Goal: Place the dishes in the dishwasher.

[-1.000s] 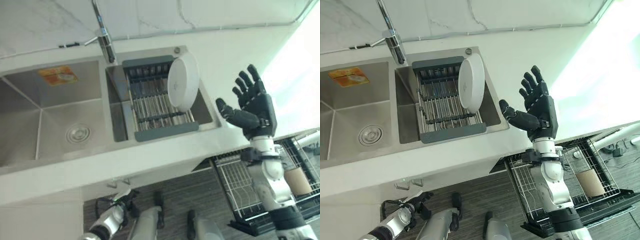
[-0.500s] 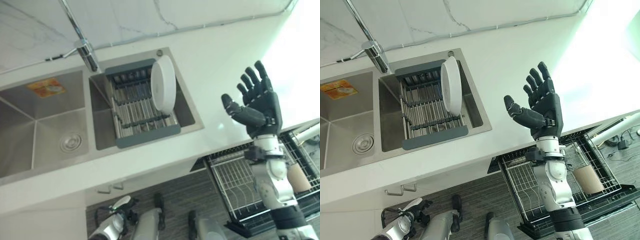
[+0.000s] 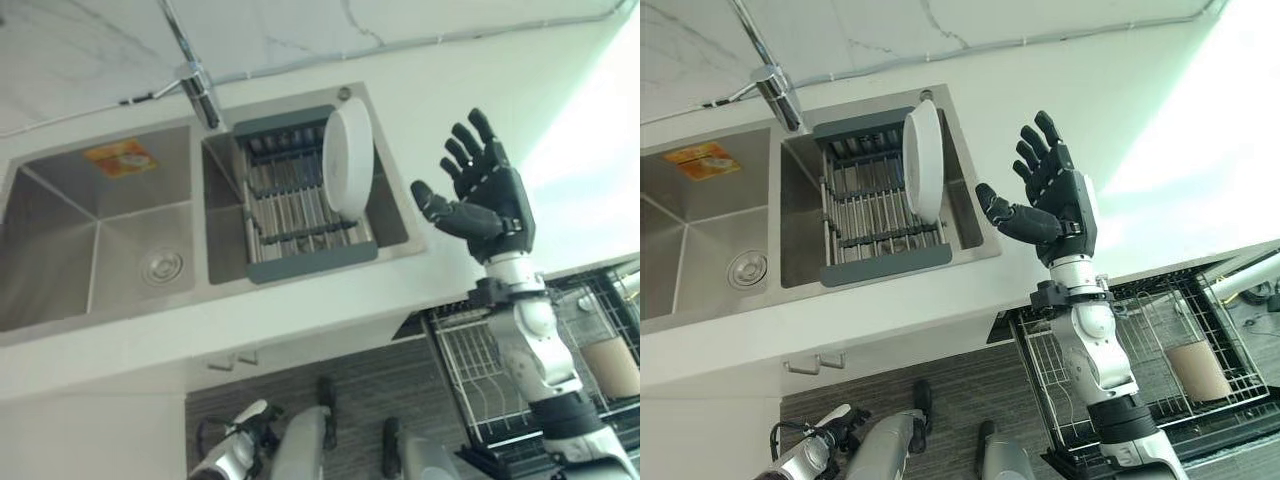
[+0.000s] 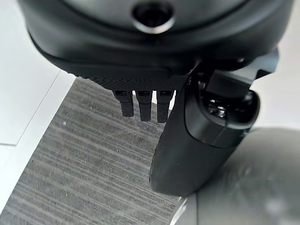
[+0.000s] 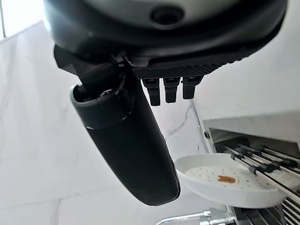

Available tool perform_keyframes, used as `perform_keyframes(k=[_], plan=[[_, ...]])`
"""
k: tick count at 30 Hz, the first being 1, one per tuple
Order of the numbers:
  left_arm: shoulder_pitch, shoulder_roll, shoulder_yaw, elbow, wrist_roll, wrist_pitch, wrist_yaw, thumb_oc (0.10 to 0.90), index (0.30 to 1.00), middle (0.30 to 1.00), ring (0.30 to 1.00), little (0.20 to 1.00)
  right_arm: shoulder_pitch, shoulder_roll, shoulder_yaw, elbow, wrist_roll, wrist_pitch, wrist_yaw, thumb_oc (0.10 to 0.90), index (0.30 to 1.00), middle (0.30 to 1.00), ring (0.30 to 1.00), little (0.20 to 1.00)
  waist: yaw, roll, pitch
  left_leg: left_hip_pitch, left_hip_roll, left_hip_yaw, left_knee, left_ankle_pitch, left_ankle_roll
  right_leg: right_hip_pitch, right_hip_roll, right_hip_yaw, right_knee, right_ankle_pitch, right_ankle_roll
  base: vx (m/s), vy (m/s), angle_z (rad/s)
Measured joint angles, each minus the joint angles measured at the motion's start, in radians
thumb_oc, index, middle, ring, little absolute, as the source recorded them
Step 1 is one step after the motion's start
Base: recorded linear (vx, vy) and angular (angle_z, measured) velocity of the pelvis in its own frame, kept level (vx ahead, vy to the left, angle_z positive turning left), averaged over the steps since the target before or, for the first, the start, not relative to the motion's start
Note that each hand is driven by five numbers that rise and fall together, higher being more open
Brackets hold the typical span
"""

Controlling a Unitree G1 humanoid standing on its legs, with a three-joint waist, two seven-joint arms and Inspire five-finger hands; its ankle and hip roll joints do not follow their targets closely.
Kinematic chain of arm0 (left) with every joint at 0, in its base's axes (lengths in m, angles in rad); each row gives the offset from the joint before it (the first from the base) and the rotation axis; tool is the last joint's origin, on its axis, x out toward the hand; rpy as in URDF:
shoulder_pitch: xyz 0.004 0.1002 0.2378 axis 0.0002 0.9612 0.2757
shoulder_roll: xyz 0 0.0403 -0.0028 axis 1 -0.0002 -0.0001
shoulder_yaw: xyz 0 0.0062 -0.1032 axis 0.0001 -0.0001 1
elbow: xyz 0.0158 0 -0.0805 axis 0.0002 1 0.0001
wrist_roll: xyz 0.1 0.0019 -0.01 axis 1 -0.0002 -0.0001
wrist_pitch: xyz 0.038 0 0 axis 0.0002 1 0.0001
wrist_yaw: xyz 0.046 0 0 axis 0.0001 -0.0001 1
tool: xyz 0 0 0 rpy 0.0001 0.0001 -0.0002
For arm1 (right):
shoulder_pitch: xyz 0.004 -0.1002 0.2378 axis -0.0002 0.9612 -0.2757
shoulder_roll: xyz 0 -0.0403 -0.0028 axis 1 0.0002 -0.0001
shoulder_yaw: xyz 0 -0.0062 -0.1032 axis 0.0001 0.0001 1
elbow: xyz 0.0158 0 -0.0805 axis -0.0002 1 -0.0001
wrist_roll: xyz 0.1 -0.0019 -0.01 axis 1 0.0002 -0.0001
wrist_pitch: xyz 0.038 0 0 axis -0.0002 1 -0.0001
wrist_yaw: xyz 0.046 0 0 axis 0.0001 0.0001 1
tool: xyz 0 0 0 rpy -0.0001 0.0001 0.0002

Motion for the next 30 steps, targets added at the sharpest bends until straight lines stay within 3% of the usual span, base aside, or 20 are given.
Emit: perform_keyframes(k=[12, 30], plan=[[-0.002, -0.002, 0.008, 0.026, 0.002, -0.018, 0.009, 0.8, 0.9, 0.9, 0.9, 0.9, -0.014, 0.029, 0.021, 0.01, 0.001, 0.01, -0.01, 0.8, 0.9, 0.9, 0.9, 0.9, 0.005, -0.012, 0.007, 0.003, 0.003, -0.011, 0.014, -0.003, -0.004, 0.012, 0.004, -0.009, 0.004, 0.003, -0.004, 0.01, -0.002, 0.01], [0.006, -0.003, -0.016, 0.025, 0.012, -0.025, 0.063, 0.8, 0.9, 0.9, 0.9, 0.9, -0.11, 0.081, 0.065, 0.07, 0.021, 0.05, -0.092, 0.8, 0.9, 0.9, 0.9, 0.9, 0.055, -0.026, 0.017, -0.001, -0.002, -0.029, 0.018, -0.003, -0.005, 0.021, 0.003, -0.028, 0.002, 0.003, -0.004, 0.01, 0.002, 0.03]])
